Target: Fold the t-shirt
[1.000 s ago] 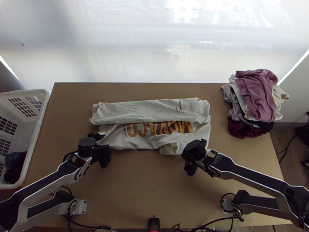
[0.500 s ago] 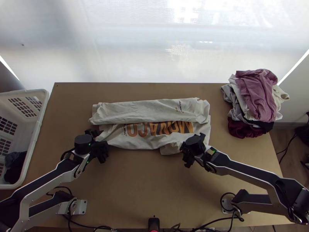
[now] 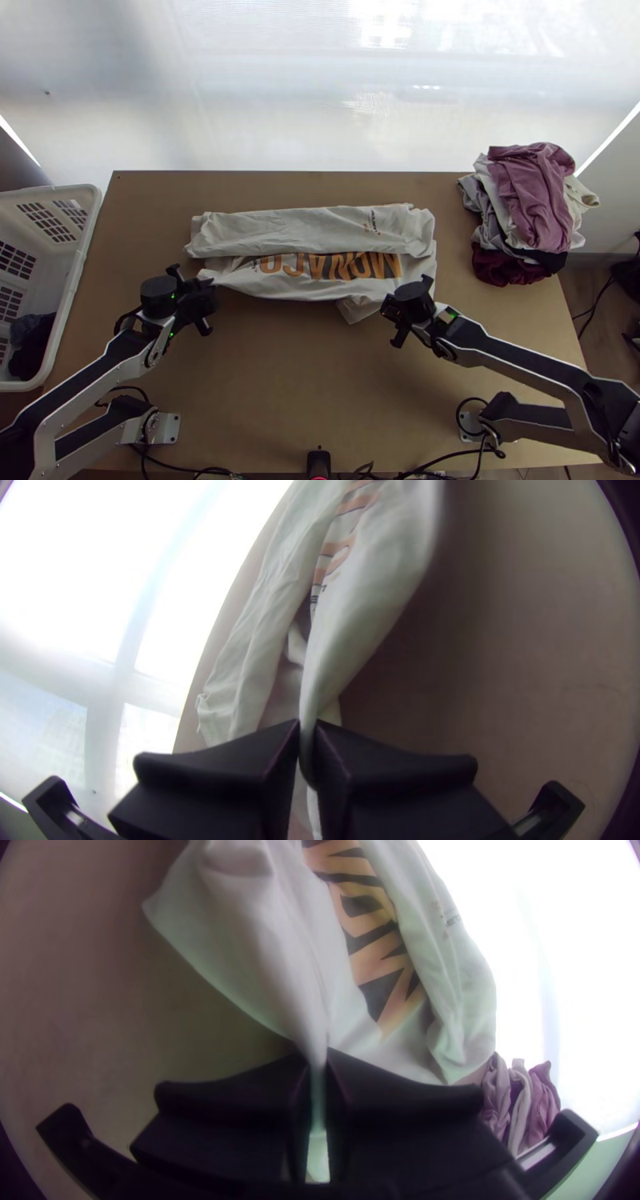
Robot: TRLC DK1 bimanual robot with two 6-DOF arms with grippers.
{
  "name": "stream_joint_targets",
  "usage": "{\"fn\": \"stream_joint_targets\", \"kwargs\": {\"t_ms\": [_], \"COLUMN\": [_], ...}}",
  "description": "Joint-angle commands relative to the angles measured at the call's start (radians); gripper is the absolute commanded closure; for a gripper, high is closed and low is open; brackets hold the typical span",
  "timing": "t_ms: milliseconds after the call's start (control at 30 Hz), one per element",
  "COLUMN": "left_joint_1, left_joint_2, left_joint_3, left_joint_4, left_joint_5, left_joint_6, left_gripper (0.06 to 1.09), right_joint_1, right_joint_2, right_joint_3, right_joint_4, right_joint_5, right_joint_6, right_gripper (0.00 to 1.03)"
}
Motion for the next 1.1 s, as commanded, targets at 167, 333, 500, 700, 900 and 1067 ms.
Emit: {"fn": "stream_joint_targets", "kwargs": {"t_ms": [167,333,500,700,900,1067], "left_joint_1": [0.044,0.044,0.036,-0.021,-0.03,-0.016], "left_joint_2": [-0.263,-0.45,-0.633,-0.731,-0.508,-0.215], "left_joint_3": [-0.015,0.008,0.02,0.08,0.227,0.414], "left_joint_4": [-0.267,-0.481,-0.684,-0.837,-0.753,-0.664], "left_joint_5": [0.042,0.062,0.079,0.079,0.081,0.118], "left_joint_6": [-0.004,0.011,0.007,-0.088,-0.219,-0.311], "left_gripper": [1.0,1.05,1.05,1.05,1.05,1.05], "right_joint_1": [0.032,0.028,0.026,0.034,0.008,-0.072], "right_joint_2": [-0.275,-0.372,-0.426,-0.466,-0.377,-0.229], "right_joint_3": [-0.022,-0.022,0.002,0.105,0.291,0.407], "right_joint_4": [-0.264,-0.399,-0.496,-0.679,-0.735,-0.703], "right_joint_5": [-0.006,-0.033,-0.079,-0.218,-0.272,-0.326], "right_joint_6": [0.03,0.041,0.084,0.19,0.222,0.199], "right_gripper": [1.0,1.0,1.0,1.0,1.0,1.0]}}
